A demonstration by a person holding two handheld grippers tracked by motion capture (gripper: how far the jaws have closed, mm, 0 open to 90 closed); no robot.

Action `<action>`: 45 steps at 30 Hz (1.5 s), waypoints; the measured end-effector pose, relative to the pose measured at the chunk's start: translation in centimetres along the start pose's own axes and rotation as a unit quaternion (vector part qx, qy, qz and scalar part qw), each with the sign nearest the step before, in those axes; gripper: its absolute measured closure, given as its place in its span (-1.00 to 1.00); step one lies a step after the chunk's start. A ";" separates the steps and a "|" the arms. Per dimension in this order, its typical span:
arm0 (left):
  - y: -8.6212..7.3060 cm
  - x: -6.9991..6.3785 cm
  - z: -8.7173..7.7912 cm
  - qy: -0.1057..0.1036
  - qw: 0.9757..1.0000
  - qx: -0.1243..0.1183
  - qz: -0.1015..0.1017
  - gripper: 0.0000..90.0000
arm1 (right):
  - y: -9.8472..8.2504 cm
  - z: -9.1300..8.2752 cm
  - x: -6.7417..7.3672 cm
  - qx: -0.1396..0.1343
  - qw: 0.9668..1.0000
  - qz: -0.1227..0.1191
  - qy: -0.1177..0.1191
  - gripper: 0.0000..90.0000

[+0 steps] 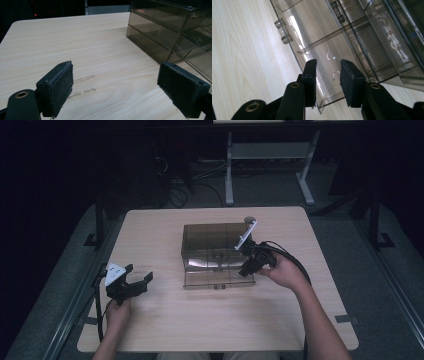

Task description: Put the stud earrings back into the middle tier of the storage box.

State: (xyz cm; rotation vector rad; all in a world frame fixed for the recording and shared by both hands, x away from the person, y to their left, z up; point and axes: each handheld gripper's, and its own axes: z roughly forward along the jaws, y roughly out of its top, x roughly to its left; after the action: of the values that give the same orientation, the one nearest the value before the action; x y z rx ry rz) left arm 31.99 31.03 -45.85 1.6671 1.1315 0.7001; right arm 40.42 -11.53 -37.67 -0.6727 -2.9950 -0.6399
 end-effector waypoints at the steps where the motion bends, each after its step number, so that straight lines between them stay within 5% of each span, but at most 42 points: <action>1: 0.0 0.0 0.0 0.000 1.000 0.000 0.000 -0.71 | -0.1 -0.1 0.0 0.000 1.000 0.000 -0.001 0.43; 45: 0.0 -0.2 0.1 0.000 1.000 0.004 0.007 -0.71 | -9.3 -2.8 1.0 -0.051 0.996 0.063 -0.024 0.05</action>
State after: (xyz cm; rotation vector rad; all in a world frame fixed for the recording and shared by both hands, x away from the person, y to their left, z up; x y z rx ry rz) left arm 31.96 30.79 -45.87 1.6839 1.1249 0.7055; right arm 35.46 -19.86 -38.57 -0.8863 -2.9483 -0.7826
